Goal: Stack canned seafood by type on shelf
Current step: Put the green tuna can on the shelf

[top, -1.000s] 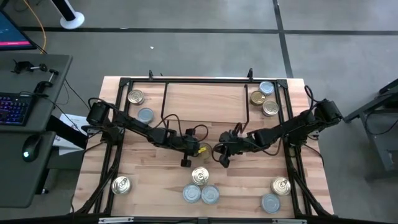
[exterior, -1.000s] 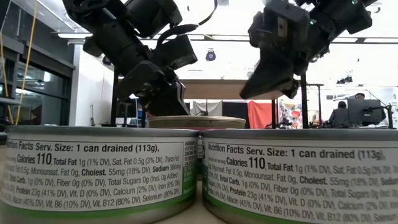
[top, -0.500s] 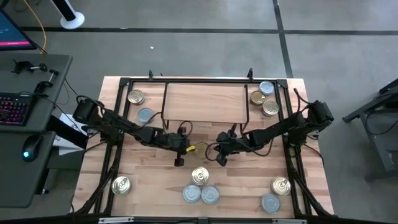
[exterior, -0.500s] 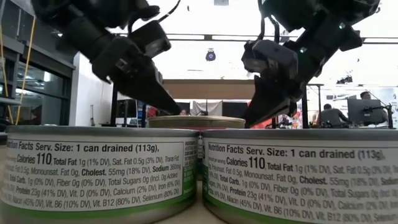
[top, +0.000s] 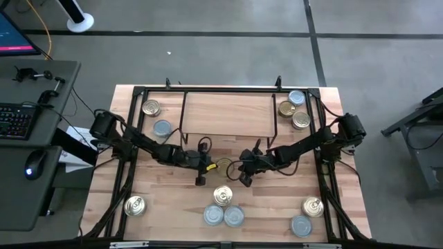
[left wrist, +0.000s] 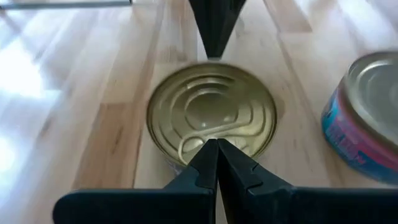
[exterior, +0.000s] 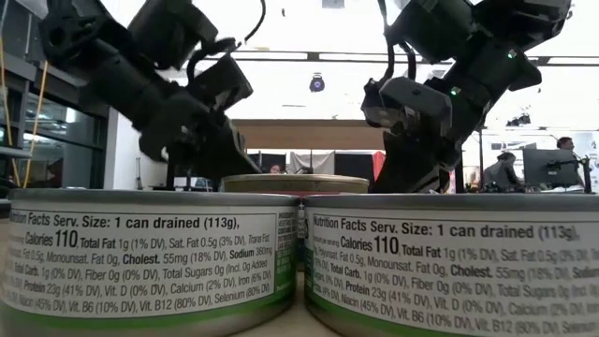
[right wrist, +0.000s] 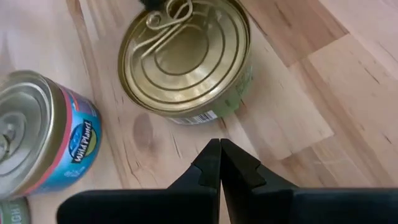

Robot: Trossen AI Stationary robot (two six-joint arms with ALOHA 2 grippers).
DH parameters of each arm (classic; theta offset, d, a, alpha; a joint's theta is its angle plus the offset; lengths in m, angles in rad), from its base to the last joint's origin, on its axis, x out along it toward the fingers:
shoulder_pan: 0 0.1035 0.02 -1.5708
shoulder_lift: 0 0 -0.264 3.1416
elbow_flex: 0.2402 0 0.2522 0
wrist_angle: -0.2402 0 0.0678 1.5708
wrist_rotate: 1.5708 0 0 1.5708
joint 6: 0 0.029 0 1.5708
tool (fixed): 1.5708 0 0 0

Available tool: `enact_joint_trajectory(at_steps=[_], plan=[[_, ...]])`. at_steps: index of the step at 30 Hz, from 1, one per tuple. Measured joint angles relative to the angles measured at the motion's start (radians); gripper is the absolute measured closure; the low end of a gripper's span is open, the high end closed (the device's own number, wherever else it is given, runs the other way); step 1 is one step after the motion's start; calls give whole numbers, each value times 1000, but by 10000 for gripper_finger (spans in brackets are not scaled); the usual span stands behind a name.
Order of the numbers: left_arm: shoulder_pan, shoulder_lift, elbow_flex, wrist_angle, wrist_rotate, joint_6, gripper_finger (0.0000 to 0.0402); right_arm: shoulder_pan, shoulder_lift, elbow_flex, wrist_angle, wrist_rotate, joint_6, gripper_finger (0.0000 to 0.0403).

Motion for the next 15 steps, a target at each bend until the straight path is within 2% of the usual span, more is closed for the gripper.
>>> enact_joint_trajectory(at_steps=[5,15], plan=[[-1,39,3,28,18,-1,401,-3,0,0,11,15,0,403],[-7,40,2,-3,9,8,402,-4,-5,-1,100,17,31,403]])
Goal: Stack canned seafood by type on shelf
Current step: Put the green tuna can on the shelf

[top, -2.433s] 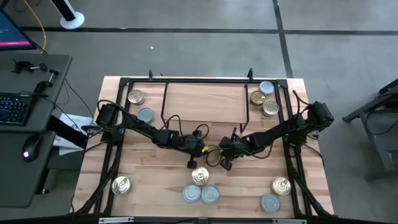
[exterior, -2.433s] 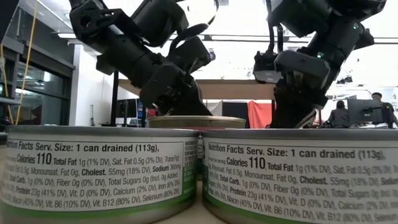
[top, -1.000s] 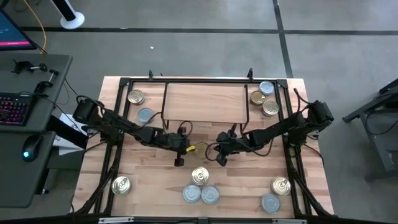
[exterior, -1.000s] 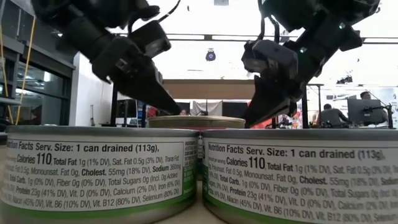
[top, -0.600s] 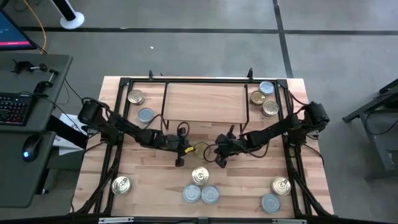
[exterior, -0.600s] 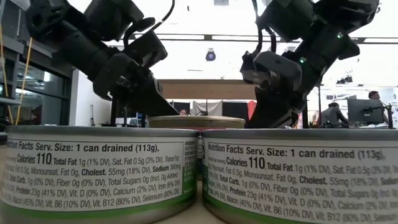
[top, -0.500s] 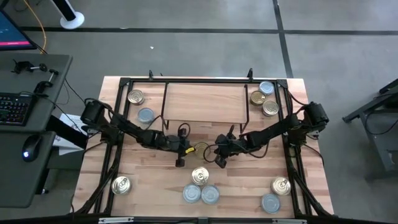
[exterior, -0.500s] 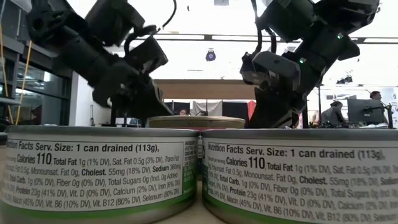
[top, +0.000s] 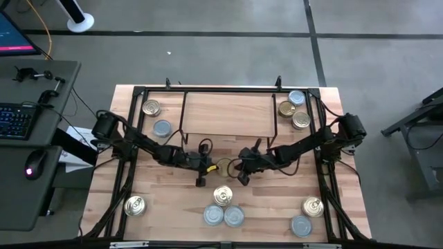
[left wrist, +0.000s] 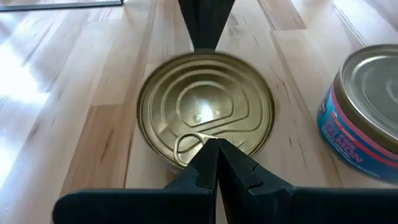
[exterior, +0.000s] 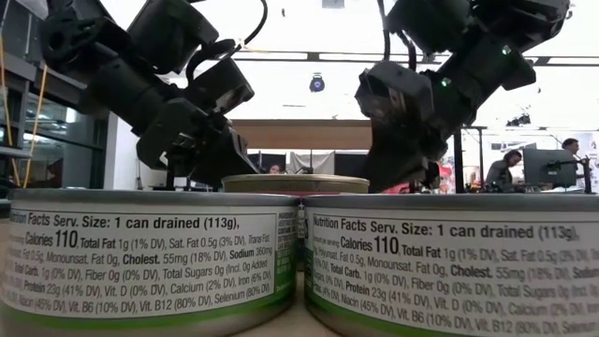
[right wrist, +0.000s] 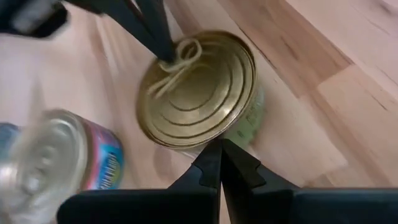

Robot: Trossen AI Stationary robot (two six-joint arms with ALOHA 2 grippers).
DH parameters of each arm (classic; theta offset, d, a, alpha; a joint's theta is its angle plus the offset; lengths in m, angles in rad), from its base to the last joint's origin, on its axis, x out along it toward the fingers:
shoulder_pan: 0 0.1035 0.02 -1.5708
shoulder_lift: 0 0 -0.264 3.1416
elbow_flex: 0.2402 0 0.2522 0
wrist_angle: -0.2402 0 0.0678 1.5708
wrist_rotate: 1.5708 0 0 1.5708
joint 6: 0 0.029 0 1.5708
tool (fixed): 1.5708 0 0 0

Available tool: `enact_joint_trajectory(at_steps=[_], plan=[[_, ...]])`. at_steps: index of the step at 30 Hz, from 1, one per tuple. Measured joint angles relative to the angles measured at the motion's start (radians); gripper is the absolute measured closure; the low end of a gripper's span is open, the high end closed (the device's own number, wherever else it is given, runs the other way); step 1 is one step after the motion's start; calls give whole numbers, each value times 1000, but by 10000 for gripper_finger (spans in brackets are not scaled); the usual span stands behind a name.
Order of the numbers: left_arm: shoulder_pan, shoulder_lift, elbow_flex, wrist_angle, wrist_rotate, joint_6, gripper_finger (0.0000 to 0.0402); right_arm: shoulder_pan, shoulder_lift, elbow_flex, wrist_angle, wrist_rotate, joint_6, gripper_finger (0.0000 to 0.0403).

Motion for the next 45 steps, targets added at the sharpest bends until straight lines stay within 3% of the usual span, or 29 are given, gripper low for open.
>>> enact_joint_trajectory(at_steps=[11,19,27,33,39,45], plan=[[-16,-1,0,-48,-20,-18,402,11,-5,0,121,-34,2,403],[-34,9,-6,-96,-81,-96,402,6,-4,4,206,12,-48,403],[-62,7,-5,-98,-95,-125,401,6,-32,109,170,8,-134,403],[-96,-59,-5,-207,-61,-201,401,-2,-24,306,-108,4,-281,403],[-114,-235,-4,-420,-93,-217,401,-35,36,500,-404,-26,-346,403],[-61,-285,-3,-273,-205,-118,401,-80,91,503,-610,-26,-312,403]])
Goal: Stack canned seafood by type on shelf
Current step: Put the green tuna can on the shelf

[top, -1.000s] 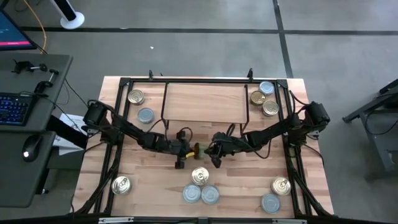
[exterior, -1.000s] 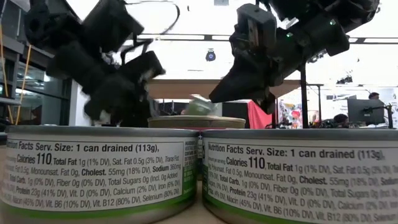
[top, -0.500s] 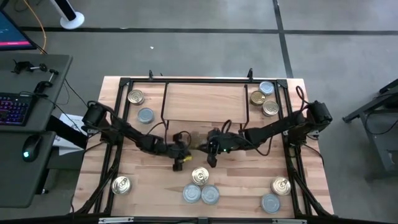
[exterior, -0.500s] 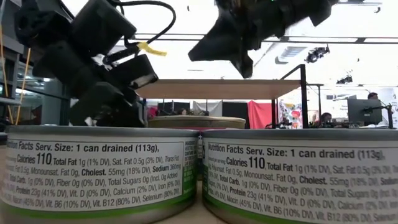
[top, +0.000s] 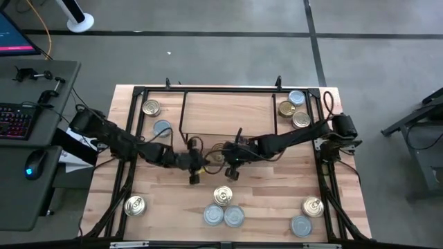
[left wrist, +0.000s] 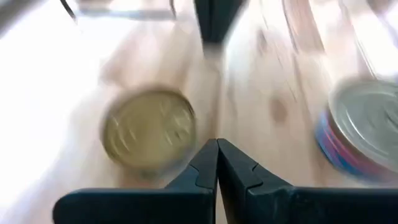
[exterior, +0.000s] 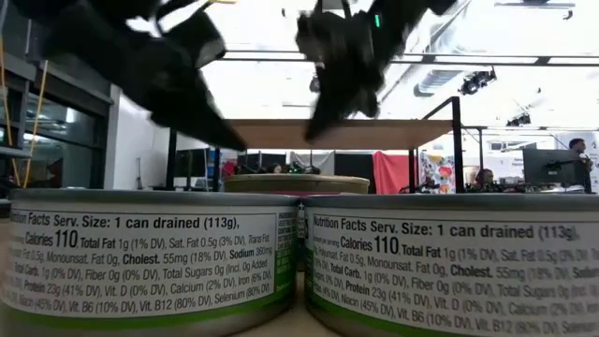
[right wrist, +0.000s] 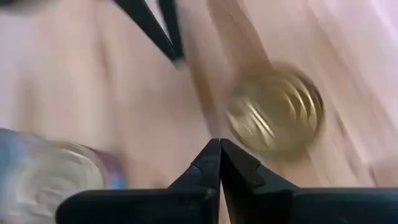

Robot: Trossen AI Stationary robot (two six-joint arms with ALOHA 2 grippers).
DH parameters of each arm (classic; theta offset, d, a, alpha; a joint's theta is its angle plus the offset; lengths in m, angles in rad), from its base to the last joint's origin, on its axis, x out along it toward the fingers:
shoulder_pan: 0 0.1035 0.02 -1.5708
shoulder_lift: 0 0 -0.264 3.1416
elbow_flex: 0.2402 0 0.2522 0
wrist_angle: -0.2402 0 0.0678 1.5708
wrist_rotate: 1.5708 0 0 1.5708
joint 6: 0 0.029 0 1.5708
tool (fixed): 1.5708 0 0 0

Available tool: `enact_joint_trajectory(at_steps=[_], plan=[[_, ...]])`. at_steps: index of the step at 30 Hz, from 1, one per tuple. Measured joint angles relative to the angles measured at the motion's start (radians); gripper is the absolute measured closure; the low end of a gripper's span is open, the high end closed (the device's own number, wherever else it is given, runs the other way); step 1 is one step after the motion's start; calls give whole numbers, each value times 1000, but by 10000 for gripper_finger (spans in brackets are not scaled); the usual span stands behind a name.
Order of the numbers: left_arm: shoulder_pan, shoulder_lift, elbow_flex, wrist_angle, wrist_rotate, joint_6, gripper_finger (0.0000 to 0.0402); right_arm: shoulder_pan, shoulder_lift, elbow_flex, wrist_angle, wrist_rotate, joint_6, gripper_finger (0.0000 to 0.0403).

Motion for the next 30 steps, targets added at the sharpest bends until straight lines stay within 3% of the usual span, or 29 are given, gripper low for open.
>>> enact_joint_trajectory(at_steps=[7,10,14,17,23,30], plan=[[103,122,0,186,30,48,401,-33,8,-171,209,70,82,403],[108,159,0,195,33,19,401,-45,17,-213,352,87,89,403],[88,183,0,198,34,5,401,-46,42,-237,412,113,135,403],[75,181,1,193,33,6,401,-45,63,-236,431,159,165,403],[51,167,1,187,19,6,401,-40,123,-228,487,143,183,403],[-25,134,1,104,20,-65,401,37,80,-223,314,74,186,403]])
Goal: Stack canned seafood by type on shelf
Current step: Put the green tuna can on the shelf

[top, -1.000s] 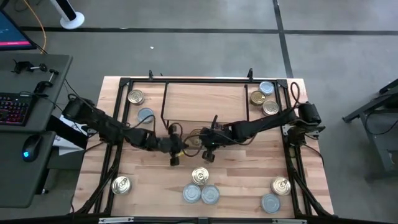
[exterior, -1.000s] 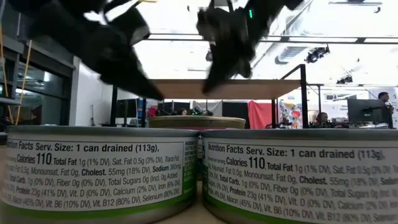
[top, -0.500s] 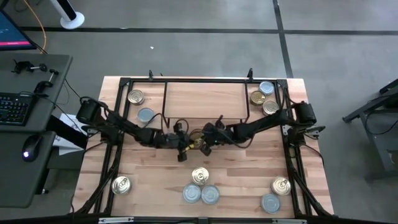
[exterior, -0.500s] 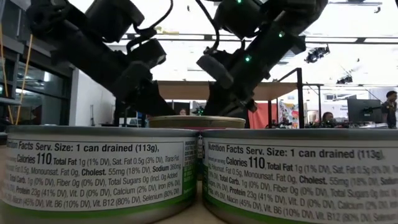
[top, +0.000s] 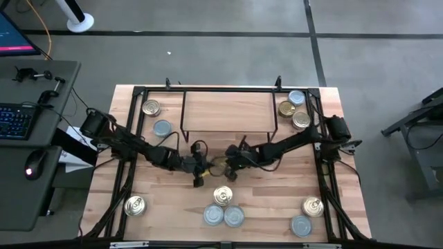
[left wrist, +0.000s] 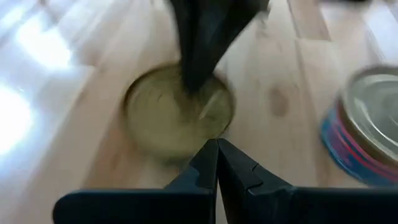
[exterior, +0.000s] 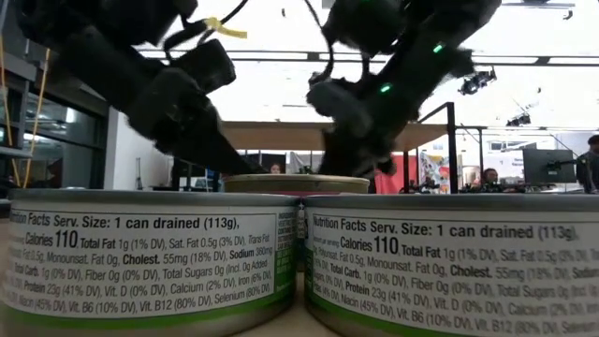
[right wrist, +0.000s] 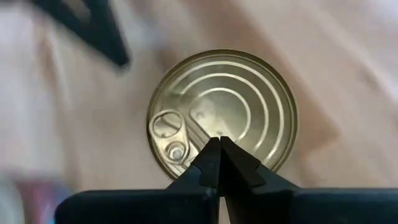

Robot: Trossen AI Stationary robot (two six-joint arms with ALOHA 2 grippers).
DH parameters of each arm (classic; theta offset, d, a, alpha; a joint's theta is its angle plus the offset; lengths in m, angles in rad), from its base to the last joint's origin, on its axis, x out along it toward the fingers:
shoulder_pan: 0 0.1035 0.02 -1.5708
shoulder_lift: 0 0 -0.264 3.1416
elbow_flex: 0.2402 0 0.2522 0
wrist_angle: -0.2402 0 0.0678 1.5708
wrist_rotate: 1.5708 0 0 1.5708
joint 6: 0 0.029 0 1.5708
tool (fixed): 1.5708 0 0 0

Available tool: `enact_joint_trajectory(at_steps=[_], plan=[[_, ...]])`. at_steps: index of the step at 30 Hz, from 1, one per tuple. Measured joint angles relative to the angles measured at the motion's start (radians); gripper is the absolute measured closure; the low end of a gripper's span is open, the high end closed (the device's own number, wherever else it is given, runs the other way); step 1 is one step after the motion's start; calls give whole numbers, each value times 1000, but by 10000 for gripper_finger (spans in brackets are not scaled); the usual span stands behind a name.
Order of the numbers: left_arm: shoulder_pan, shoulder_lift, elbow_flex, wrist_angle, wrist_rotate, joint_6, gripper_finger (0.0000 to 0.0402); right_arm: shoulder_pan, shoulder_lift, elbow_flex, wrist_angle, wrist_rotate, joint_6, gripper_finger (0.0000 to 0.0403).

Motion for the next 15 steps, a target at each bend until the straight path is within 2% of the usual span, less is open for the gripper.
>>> enact_joint_trajectory(at_steps=[5,11,13,15], plan=[[-56,1,-1,33,0,-49,401,87,-56,-3,-166,-5,9,403],[-41,87,19,286,-38,26,402,134,-112,-9,-263,33,31,403],[-14,119,54,294,-15,69,402,124,-144,-10,-265,36,29,403],[10,158,103,293,55,111,401,120,-184,-9,-295,44,26,403]])
